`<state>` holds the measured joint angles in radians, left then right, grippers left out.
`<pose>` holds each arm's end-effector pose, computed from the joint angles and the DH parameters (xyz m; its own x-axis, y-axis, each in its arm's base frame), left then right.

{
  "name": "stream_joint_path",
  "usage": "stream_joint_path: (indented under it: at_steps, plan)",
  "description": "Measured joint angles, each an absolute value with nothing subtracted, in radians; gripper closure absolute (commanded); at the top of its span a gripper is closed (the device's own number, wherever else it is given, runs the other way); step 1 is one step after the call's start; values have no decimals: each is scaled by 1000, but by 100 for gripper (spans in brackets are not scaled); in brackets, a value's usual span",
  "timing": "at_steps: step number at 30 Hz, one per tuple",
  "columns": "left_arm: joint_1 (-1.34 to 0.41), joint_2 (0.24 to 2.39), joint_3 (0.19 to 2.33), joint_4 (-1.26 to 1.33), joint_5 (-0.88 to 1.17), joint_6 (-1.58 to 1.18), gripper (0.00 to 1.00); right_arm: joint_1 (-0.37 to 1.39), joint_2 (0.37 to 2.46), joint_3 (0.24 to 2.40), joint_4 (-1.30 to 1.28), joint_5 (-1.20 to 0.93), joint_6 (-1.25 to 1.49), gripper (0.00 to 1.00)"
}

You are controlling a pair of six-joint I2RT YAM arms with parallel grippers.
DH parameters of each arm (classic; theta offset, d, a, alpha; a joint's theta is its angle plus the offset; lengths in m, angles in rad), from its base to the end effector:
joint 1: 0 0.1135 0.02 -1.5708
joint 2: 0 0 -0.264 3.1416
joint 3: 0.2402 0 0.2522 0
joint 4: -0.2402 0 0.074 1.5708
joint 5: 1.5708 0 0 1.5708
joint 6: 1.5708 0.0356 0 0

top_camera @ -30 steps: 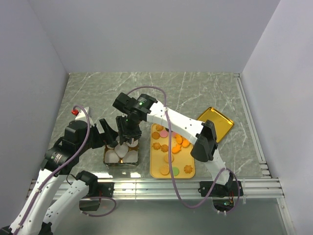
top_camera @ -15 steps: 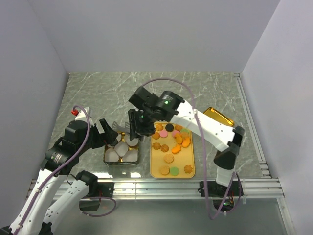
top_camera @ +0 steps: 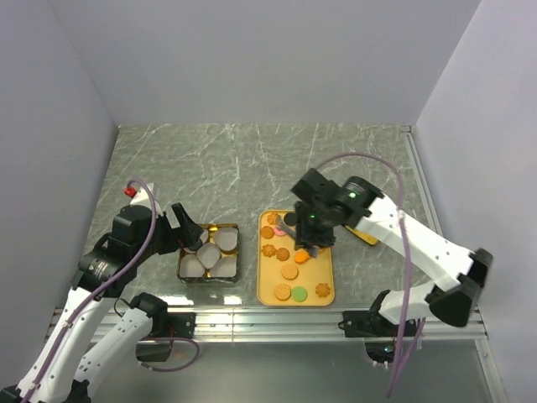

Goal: Pack the cookies

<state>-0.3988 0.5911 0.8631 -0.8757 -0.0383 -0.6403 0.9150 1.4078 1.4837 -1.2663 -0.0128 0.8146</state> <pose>0.1027 -0.0418 0.3220 -0.6340 -0.3807 -0.6732 -0.0247 0.8800 -0.4744 0.1567 0.2044 0.3506 -0.9671 -0.0641 -0.2461 -0.1339 0.9511 0.2782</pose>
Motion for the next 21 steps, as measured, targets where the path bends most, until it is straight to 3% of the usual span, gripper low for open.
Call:
stream_joint_path:
  at_steps: [8,21]
  plan:
    - [-399,613,863,-874,-28,-640,1,783,1181,1283,-1279,16,813,49]
    - [-399,626,857,-872,-23,-640,0,775,1202,1251,-1269,15,794,49]
